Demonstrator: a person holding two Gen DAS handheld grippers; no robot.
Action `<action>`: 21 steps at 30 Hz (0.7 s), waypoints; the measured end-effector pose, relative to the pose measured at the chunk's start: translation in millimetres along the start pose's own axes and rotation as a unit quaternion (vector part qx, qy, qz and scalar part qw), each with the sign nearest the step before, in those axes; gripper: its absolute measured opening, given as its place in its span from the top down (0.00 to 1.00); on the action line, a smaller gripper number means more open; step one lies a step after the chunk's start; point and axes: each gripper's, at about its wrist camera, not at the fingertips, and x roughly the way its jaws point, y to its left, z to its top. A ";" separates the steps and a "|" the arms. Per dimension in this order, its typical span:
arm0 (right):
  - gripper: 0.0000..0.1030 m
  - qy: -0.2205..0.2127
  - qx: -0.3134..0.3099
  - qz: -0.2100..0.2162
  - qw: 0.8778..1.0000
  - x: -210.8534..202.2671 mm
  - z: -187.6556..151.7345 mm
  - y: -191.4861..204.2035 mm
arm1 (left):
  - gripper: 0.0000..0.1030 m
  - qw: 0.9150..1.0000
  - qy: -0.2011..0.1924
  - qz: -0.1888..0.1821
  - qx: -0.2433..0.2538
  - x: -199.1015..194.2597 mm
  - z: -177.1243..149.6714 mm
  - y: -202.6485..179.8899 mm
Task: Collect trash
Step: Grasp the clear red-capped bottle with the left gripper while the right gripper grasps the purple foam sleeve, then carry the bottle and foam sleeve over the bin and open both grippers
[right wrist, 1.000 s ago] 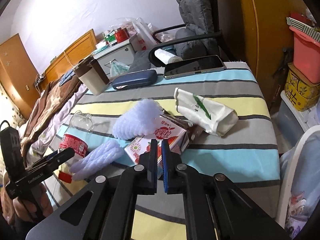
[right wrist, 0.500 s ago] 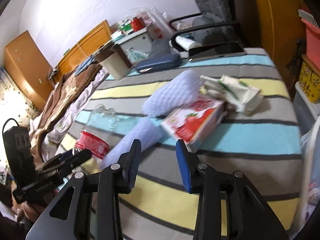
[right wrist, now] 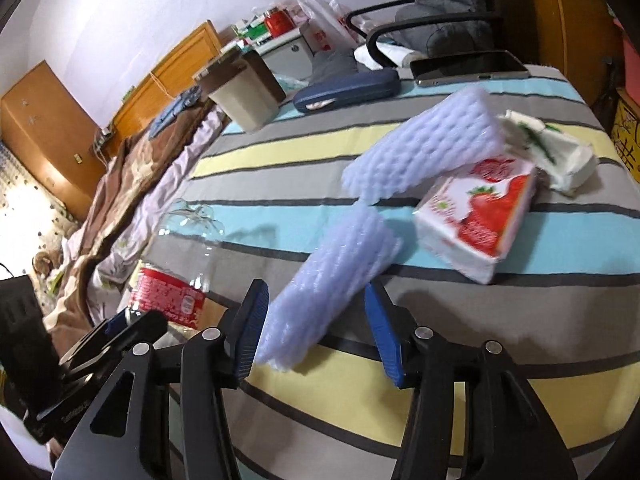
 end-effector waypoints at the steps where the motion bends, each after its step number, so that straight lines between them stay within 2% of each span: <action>1: 0.49 0.003 0.003 -0.003 1.000 3.8 -0.4 1.5 | 0.40 1.000 0.001 0.001 -0.001 0.1 -0.7 2.5; 4: 0.49 0.015 0.011 -0.020 1.000 14.9 -1.9 3.7 | 0.40 1.000 0.008 0.008 -0.004 2.9 -2.6 9.9; 9: 0.49 0.008 0.003 -0.046 0.999 16.8 0.8 7.9 | 0.39 1.000 0.011 0.011 -0.012 3.8 -1.0 14.8; 11: 0.57 0.007 -0.004 -0.058 0.998 15.1 0.3 8.2 | 0.39 1.000 0.012 0.013 -0.018 4.9 0.3 16.1; 12: 0.68 0.007 -0.006 -0.058 0.998 15.0 0.4 8.0 | 0.39 1.000 0.013 0.016 -0.022 5.5 1.3 16.4; 16: 0.73 0.003 -0.018 -0.057 0.998 9.1 -1.8 9.4 | 0.39 0.998 0.018 0.031 -0.041 10.8 4.4 18.1; 21: 0.74 0.000 -0.022 -0.052 0.998 1.1 -6.3 6.8 | 0.38 0.998 0.020 0.038 -0.043 19.5 4.7 14.0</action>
